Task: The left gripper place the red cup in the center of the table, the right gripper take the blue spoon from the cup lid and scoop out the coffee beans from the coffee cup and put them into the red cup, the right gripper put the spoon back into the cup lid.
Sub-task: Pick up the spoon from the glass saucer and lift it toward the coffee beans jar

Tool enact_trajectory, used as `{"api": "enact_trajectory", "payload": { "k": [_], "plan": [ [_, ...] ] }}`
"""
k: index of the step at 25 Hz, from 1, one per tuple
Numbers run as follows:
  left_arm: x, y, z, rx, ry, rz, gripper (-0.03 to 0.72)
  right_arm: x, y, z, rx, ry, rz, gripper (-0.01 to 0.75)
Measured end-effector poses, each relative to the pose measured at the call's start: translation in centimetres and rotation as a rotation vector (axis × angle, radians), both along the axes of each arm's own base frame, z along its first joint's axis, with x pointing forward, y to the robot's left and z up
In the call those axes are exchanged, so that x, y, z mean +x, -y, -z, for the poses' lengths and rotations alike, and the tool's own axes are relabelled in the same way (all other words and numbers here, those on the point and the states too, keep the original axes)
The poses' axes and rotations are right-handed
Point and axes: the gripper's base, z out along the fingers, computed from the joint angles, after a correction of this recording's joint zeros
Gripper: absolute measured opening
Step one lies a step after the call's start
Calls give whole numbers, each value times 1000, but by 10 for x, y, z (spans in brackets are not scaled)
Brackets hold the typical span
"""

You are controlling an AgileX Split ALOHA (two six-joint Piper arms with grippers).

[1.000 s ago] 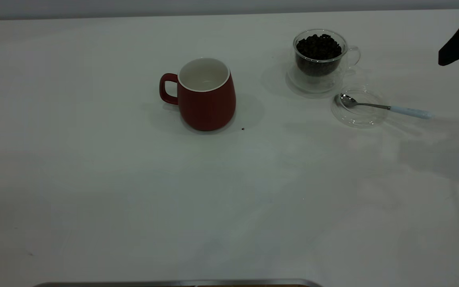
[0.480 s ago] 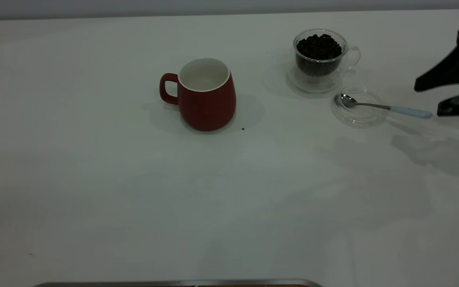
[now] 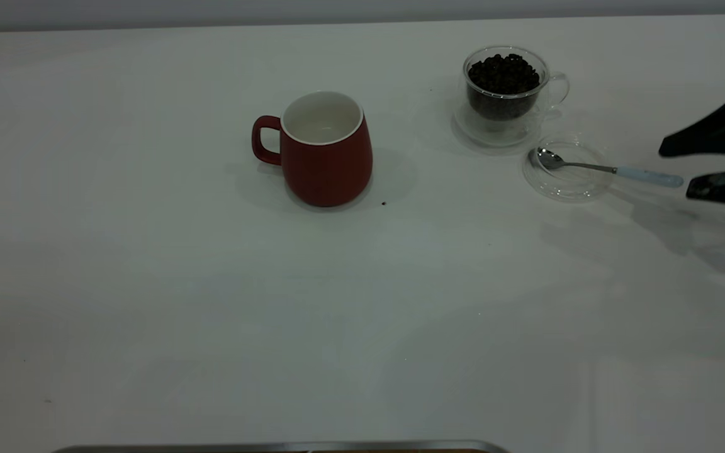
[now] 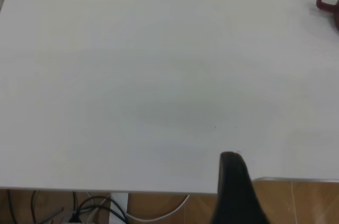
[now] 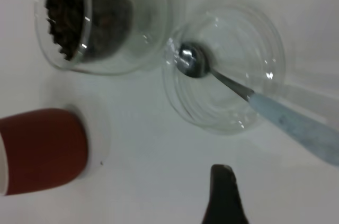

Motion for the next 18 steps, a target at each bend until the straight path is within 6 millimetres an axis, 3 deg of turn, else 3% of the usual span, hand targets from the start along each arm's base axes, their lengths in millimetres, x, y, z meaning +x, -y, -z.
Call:
{"api": "enact_trajectory", "payload": {
  "k": [18],
  "plan": [
    [0,0,0,-1,0,-1,538,12,1,29,136,54,-6,588]
  ]
}}
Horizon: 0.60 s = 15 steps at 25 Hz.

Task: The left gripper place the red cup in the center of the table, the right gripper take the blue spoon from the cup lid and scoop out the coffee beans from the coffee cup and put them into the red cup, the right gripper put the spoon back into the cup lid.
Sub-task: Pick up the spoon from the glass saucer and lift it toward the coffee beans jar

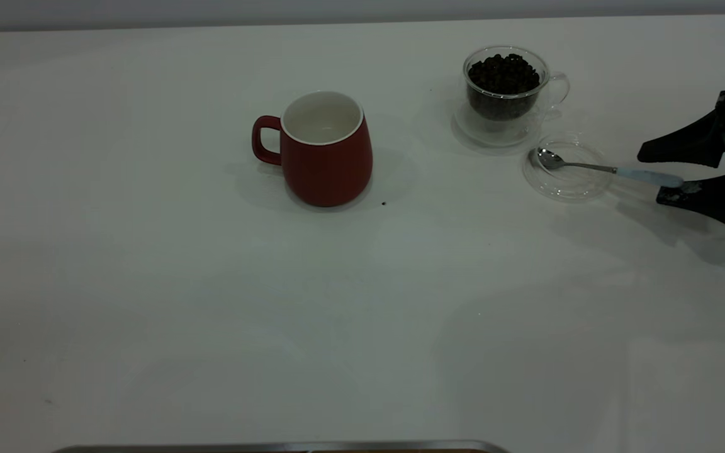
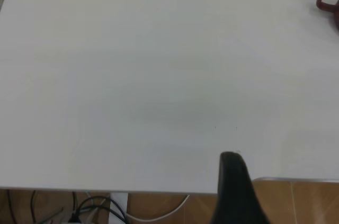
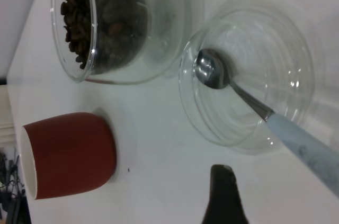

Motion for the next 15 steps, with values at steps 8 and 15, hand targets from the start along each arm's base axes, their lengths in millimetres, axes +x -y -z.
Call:
{"api": "enact_trajectory", "payload": {
  "k": [8,15],
  "plan": [
    [0,0,0,0,0,0,538,0,0,5,7,-6,0,587],
    [0,0,0,0,0,0,538,0,0,10,12,-15,0,570]
  ]
}}
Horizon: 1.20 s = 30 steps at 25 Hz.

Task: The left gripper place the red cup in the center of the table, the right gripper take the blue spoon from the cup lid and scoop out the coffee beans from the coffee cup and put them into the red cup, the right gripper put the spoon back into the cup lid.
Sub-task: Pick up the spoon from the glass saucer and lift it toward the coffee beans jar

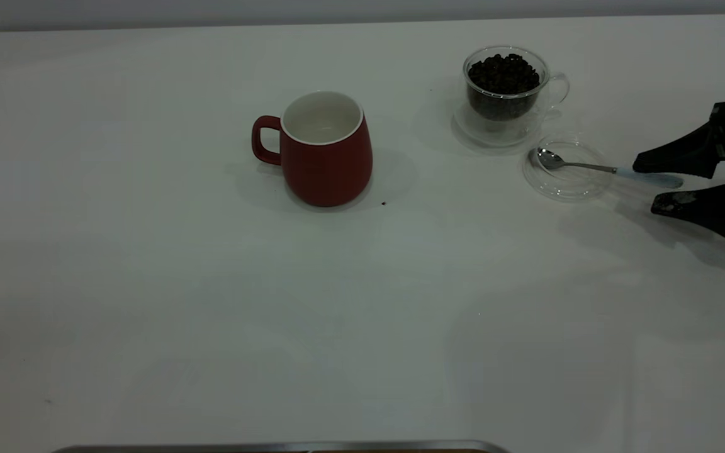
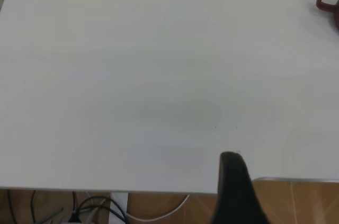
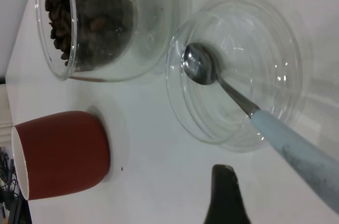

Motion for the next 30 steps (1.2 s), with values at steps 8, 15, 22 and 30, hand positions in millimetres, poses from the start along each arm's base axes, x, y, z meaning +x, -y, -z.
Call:
{"api": "enact_trajectory", "payload": {
  "k": [8,15,22,30],
  "plan": [
    [0,0,0,0,0,0,538,0,0,0,0,2,0,453],
    [0,0,0,2,0,1,538,0,0,0,0,2,0,441],
    [0,0,0,1,0,1,538,0,0,0,0,2,0,426],
    [0,0,0,1,0,1,538,1,0,-1,4,5,-1,263]
  ]
}}
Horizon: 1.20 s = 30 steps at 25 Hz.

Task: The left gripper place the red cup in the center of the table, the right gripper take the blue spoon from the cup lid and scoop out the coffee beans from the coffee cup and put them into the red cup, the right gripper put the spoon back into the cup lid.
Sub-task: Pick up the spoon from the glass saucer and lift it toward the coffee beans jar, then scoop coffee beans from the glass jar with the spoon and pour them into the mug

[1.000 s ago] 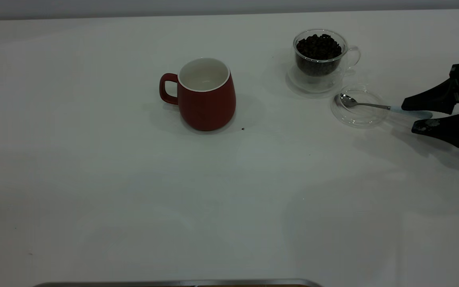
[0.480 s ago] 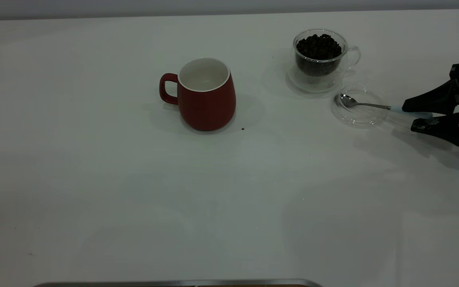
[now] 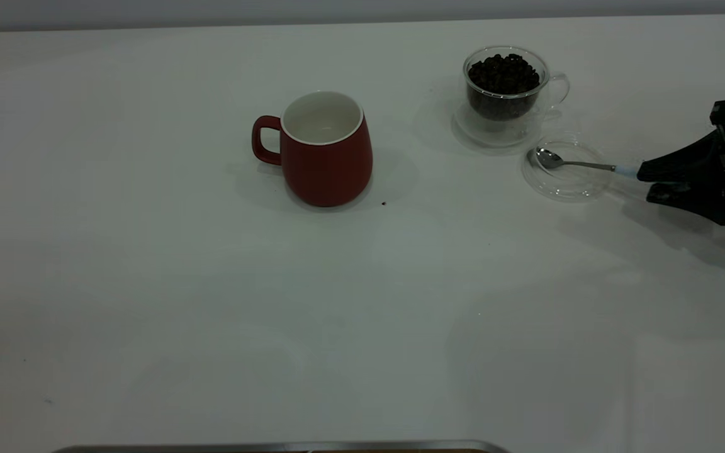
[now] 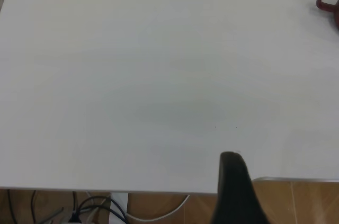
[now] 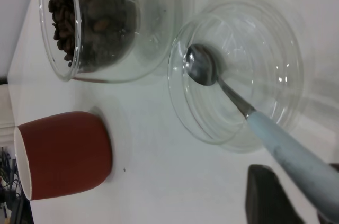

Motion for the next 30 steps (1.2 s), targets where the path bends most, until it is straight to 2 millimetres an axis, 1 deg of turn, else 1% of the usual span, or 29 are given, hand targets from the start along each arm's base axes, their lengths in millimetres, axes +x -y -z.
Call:
{"api": "enact_trajectory", "payload": {
  "k": [4,8,15,19,23,30],
  "plan": [
    [0,0,0,0,0,0,538,0,0,0,4,3,0,169],
    [0,0,0,0,0,0,538,1,-2,-3,28,24,-3,118],
    [0,0,0,-1,0,-1,538,0,-3,-4,42,32,-26,117],
    [0,0,0,-1,0,-1,538,-1,-5,-10,55,13,-62,117],
    [0,0,0,-1,0,-1,538,2,-4,-26,49,2,-98,117],
    [0,0,0,-1,0,-1,538,9,3,-78,-21,4,-133,117]
  ]
}}
